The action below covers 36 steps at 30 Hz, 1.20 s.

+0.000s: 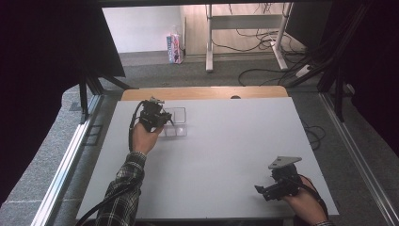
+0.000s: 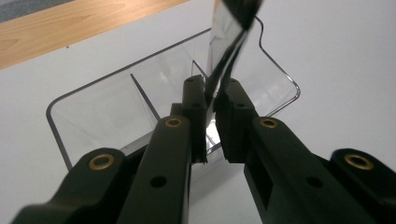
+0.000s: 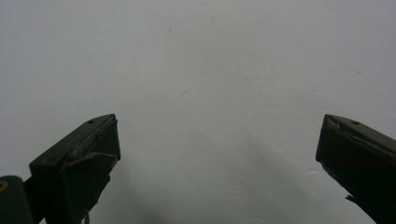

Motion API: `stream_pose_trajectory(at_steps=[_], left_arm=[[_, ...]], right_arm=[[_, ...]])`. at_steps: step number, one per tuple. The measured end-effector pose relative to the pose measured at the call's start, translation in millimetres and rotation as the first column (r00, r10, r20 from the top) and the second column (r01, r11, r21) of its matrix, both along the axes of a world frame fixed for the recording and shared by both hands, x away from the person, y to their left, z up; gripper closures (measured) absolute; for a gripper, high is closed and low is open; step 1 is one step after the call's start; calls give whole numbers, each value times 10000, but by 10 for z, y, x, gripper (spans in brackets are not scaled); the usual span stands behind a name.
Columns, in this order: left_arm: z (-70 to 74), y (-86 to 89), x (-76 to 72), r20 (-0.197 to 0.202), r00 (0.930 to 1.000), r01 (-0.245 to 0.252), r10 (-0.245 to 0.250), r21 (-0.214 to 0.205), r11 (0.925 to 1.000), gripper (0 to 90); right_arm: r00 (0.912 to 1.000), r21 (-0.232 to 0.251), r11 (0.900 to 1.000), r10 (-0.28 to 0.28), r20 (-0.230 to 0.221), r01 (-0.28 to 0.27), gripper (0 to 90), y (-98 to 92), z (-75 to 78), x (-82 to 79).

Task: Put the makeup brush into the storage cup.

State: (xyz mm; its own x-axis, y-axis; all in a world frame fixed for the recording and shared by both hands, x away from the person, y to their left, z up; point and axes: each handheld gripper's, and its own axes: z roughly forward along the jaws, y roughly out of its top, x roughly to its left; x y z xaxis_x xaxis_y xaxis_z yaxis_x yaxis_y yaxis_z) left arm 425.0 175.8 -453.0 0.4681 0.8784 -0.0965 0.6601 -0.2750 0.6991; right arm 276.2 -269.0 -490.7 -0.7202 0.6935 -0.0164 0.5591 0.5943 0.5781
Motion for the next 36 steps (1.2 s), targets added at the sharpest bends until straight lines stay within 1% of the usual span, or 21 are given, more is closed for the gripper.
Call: stream_pose_trajectory(at_steps=[1, 2, 3, 5, 9, 10, 12, 15, 17, 19, 22, 27, 34, 36], left_arm=[[5, -1, 1, 30, 10000, -10, 10, -34, 10000, 711], [18, -6, -5, 123, 9999, -74, 74, -51, 10000, 670], [28, -3, -5, 214, 9998, -27, 30, -130, 9999, 611], [49, 4, -8, 299, 9995, -75, 81, -203, 9998, 474], [83, 23, -3, 370, 9993, 1, 10, -304, 9995, 304], [89, 26, -6, 398, 9992, -2, 14, -288, 9996, 269], [94, 25, 7, 327, 9994, -61, 67, -172, 9998, 174], [94, 32, 8, 307, 9995, -99, 102, -110, 9999, 87], [98, 49, 7, 253, 9997, -52, 59, -295, 9996, 64], [102, 57, 3, 220, 9997, 66, -58, -351, 9994, 38], [109, 68, -6, 139, 9997, 228, -221, -482, 9986, 31], [108, 57, -24, 106, 9991, 405, -402, -274, 9988, 23], [112, 71, -52, 103, 9986, 528, -527, -143, 9985, 20], [110, 78, -62, 98, 9986, 514, -512, -174, 9985, 19]], right_arm=[[10000, -13, 10000, 3, -9, -3, 0, 0, -2, 0], [10000, -18, 10000, 3, -9, -3, 0, 0, -2, 1], [10000, -20, 10000, 1, -11, -1, 0, 0, -2, 1], [10000, -20, 10000, -2, -28, 2, 0, 1, -4, 0], [10000, -78, 10000, 1, -83, -2, 0, 7, -14, -1], [10000, -76, 10000, 27, -65, -27, 0, 7, -15, 1], [10000, -75, 10000, -5, -82, 5, 0, 7, -14, -1], [10000, -60, 10000, -13, -84, 13, 0, 5, -13, 1], [10000, -52, 10000, -7, -57, 7, 0, 4, -11, 2], [10000, -23, 10000, -12, -42, 12, 0, 2, -6, 2], [10000, 28, 10000, -13, -2, 13, 0, 0, 0, 1], [10000, 81, 10000, 3, 24, -3, 0, -2, 5, 2], [10000, 111, 9999, -76, 32, 76, 0, -3, 7, 0], [10000, 108, 9999, -75, 27, 74, 0, -3, 6, 0]])
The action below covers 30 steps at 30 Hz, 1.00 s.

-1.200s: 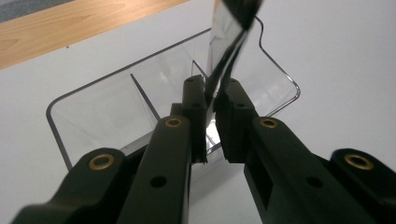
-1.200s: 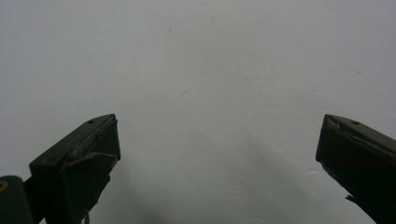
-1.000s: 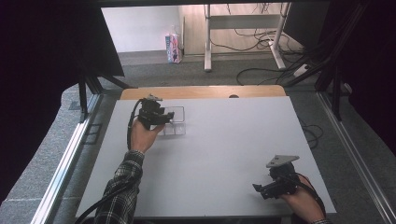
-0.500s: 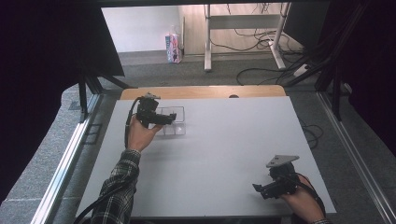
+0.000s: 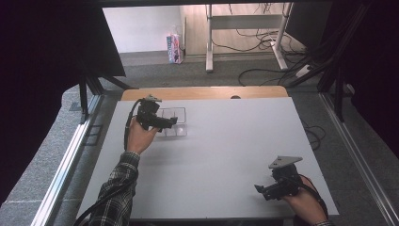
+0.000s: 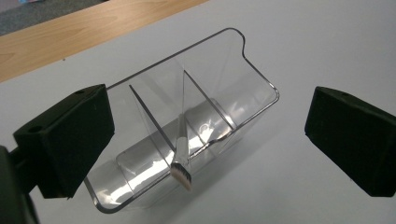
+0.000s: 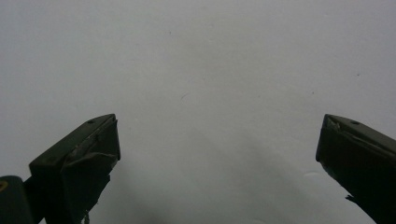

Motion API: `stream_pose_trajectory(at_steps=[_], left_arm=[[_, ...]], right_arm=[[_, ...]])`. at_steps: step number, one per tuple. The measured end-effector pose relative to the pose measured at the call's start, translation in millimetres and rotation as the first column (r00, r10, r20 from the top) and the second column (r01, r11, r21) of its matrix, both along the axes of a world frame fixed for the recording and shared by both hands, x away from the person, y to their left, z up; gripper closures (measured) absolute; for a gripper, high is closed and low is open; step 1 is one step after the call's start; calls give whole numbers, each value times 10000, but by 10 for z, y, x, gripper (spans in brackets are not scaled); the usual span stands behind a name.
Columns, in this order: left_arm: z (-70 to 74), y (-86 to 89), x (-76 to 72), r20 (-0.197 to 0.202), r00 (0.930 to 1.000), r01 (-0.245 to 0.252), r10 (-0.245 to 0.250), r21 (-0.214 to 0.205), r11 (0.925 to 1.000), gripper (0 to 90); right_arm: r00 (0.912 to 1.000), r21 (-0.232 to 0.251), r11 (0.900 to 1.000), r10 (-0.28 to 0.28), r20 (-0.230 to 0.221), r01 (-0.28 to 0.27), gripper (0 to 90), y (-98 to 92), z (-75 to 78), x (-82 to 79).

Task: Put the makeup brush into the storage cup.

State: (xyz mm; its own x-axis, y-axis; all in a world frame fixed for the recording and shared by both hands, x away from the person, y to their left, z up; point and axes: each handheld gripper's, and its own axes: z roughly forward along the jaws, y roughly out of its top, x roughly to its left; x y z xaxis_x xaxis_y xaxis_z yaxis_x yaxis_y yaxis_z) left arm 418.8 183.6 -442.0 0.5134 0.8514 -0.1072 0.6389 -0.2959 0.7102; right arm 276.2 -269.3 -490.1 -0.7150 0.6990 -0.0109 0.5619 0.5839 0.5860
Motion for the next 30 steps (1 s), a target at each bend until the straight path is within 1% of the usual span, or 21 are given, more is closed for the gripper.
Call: stream_pose_trajectory(at_steps=[7, 11, 14, 20, 23, 30], left_arm=[[-19, 49, -44, -32, 10000, -13, 12, -128, 9999, 17], [-5, 73, -85, -9, 10000, 11, -11, -119, 9999, 17], [14, 85, -119, -16, 10000, 68, -69, -198, 9998, 17], [49, 97, -191, 44, 9998, 199, -199, -152, 9997, 17], [59, 95, -223, 93, 9996, 282, -282, -29, 9996, 17], [62, 97, -295, 110, 9994, 313, -313, 17, 9995, 17]], right_arm=[[10000, -21, 10000, 30, 5, -30, 0, 1, -3, 1], [10000, -29, 10000, 28, -2, -28, 0, 2, -5, 1], [10000, -34, 10000, 18, -6, -18, 0, 1, -5, 0], [10000, -58, 10000, -1, 33, 1, 0, 5, -1, -3], [10000, -10, 10000, -25, 29, 25, 0, 3, 3, -6], [10000, 86, 10000, 35, 65, -35, 0, 8, 11, -11]])
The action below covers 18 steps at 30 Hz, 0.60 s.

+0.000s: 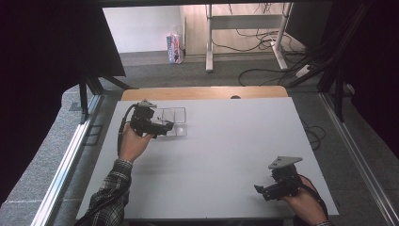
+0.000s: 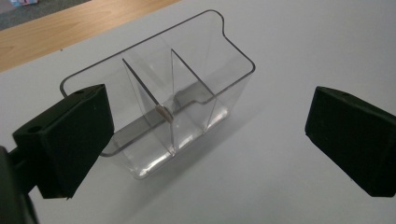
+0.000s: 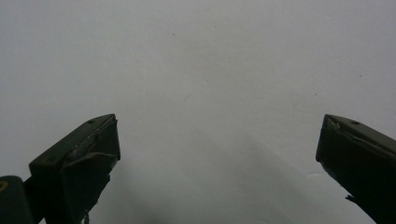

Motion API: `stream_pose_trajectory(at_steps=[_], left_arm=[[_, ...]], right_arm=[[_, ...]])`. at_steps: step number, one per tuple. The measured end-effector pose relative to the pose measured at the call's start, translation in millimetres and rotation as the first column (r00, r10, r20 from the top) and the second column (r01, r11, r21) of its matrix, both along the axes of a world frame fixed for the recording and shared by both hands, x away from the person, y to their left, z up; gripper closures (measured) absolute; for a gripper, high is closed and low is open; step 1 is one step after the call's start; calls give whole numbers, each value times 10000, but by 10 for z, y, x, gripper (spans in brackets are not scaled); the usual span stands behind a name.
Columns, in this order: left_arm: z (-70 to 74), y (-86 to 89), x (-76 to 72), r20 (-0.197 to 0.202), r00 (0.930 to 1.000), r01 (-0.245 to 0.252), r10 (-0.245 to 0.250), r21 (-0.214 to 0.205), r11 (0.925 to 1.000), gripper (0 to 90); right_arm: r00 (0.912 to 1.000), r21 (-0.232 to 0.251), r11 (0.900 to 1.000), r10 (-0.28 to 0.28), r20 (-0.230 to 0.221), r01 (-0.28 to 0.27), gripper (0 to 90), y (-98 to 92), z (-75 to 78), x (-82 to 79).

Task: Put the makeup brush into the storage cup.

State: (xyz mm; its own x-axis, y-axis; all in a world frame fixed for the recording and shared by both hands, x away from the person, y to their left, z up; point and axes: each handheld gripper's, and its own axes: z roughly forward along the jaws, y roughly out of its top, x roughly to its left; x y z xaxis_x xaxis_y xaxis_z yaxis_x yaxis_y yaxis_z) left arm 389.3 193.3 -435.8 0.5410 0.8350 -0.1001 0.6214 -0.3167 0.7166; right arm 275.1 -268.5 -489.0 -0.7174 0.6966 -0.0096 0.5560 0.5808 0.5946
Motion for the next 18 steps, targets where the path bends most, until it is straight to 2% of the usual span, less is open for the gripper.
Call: stream_pose_trajectory(at_steps=[18], left_arm=[[-40, 44, -211, 44, 9999, 120, -120, 142, 9998, 10]], right_arm=[[10000, 122, 9999, -55, 27, 55, 0, 7, 4, -7]])
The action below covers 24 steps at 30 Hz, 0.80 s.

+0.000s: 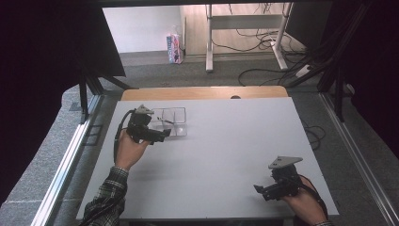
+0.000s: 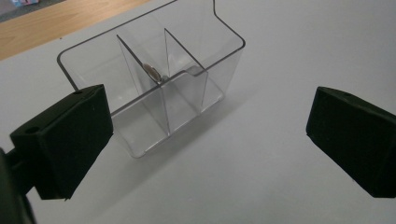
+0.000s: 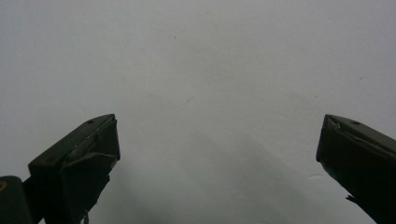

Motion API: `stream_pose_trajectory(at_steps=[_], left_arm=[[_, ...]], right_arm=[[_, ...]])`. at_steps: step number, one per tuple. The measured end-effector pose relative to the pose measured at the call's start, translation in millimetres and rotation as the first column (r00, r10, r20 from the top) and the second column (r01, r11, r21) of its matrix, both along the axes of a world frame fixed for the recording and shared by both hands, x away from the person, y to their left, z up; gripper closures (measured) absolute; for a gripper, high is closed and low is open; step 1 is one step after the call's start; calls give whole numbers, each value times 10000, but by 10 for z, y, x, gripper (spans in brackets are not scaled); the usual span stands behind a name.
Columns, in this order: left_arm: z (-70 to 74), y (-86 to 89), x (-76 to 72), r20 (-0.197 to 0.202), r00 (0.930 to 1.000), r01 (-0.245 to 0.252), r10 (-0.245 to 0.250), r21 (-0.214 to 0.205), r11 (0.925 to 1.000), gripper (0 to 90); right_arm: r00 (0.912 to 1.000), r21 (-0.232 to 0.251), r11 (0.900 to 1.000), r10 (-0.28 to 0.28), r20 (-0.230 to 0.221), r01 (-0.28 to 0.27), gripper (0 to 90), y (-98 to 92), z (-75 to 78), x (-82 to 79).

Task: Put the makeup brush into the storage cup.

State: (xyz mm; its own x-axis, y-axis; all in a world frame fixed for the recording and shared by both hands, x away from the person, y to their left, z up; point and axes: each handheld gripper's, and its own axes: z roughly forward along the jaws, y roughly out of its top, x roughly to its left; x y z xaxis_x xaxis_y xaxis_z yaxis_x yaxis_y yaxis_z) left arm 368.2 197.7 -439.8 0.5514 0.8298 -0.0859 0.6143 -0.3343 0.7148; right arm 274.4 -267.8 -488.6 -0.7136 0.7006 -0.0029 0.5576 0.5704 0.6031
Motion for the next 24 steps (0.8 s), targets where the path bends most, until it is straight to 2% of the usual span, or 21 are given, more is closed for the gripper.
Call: stream_pose_trajectory(at_steps=[9, 24], left_arm=[[-51, 14, -99, -104, 9999, 82, -82, -53, 10000, 10], [-81, 45, -281, 29, 9998, 181, -181, -240, 9995, 10]], right_arm=[[9999, 450, 9988, -168, -20, 168, 0, -9, 23, -2], [9999, 384, 9993, 10, 105, -15, 0, 4, 33, -6]])
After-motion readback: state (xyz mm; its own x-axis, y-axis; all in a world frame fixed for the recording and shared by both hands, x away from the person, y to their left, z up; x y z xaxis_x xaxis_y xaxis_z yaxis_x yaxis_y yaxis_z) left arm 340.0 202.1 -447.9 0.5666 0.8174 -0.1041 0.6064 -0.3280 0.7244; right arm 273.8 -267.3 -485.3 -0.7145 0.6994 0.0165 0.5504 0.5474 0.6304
